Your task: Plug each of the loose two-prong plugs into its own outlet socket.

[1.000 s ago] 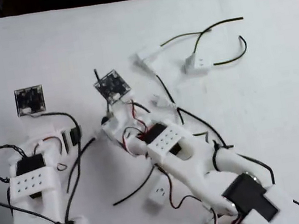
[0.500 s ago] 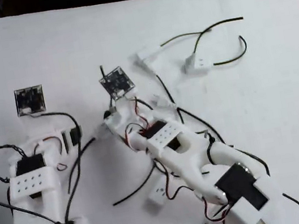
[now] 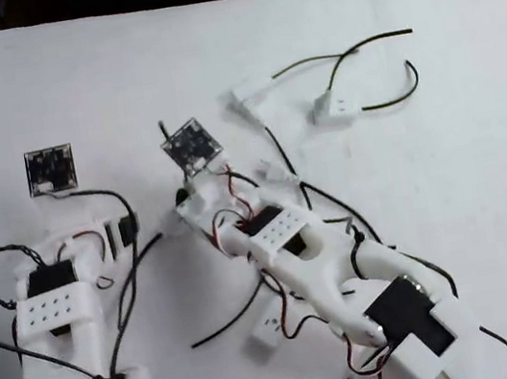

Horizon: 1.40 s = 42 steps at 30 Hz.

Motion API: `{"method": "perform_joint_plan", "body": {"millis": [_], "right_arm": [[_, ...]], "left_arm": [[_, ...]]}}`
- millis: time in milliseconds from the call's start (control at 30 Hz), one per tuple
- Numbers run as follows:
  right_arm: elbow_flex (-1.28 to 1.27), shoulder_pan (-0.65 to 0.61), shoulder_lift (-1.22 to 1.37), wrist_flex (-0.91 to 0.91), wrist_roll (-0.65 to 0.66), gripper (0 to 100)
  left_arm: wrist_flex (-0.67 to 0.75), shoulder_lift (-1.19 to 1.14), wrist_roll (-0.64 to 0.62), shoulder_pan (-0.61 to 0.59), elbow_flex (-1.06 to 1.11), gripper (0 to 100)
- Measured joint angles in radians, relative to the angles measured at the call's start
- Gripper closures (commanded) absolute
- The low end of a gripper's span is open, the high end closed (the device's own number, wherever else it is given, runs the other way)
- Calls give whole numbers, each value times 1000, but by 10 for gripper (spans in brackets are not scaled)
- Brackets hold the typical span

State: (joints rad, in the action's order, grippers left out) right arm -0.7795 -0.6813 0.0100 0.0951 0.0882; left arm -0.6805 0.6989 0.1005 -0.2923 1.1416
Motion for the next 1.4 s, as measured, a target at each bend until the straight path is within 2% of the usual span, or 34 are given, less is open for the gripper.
{"method": "perform_joint_plan", "body": {"millis": [767, 1067, 1400], "right_arm": [[-3, 26, -5, 48, 6, 981], [3, -14, 29, 80, 6, 981], [104, -17, 43, 293, 6, 981]], "left_arm": [[0, 0, 0, 0, 0, 699], [0, 0, 0, 0, 0, 699], [0, 0, 0, 0, 0, 699]]}}
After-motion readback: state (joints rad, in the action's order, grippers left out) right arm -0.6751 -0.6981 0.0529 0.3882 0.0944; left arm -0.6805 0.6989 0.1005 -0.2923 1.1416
